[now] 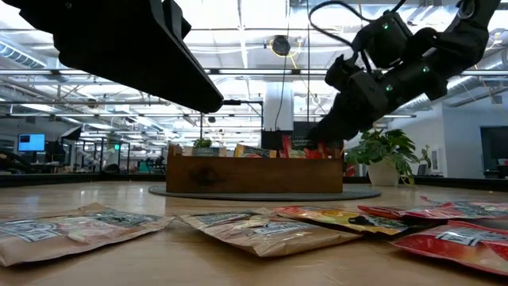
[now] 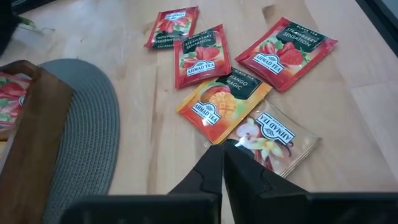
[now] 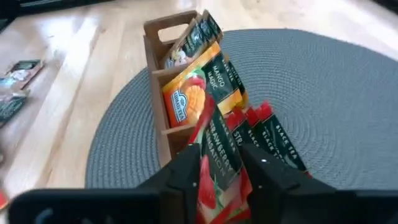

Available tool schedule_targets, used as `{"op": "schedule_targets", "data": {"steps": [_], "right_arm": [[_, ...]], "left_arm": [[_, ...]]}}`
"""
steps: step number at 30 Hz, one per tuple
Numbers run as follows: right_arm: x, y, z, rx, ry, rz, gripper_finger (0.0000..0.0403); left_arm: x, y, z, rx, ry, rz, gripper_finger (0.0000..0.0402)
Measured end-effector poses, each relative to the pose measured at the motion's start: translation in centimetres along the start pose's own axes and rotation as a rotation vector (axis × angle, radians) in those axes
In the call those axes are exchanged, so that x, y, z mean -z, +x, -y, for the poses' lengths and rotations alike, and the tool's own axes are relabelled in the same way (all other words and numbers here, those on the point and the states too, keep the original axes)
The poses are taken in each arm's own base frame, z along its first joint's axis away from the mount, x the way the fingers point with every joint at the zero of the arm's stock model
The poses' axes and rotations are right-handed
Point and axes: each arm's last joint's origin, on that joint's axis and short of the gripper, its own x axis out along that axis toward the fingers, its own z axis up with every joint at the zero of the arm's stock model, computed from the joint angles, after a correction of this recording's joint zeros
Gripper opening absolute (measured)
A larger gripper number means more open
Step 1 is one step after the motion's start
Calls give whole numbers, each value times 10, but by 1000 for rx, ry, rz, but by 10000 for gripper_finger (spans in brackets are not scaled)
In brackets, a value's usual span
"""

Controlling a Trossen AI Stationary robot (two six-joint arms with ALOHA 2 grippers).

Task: Pick & Place Tea
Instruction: Put the strawberry tea sachet into the right compartment of the wooden organizer, then put the mango tea sachet into the middle compartment of the wooden organizer

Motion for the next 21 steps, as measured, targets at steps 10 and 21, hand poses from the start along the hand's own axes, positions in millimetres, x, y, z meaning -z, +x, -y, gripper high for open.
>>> {"op": "schedule_targets", "data": {"steps": [10,21], "right_arm": [[-32,-37,-14,-73,-197,158,161],[17,-62,-69,-366,-324,118,33]], "left_arm": [[1,0,0,-2,-50,-9,12],[26,11,-11,-28,-103,-12,4]]}}
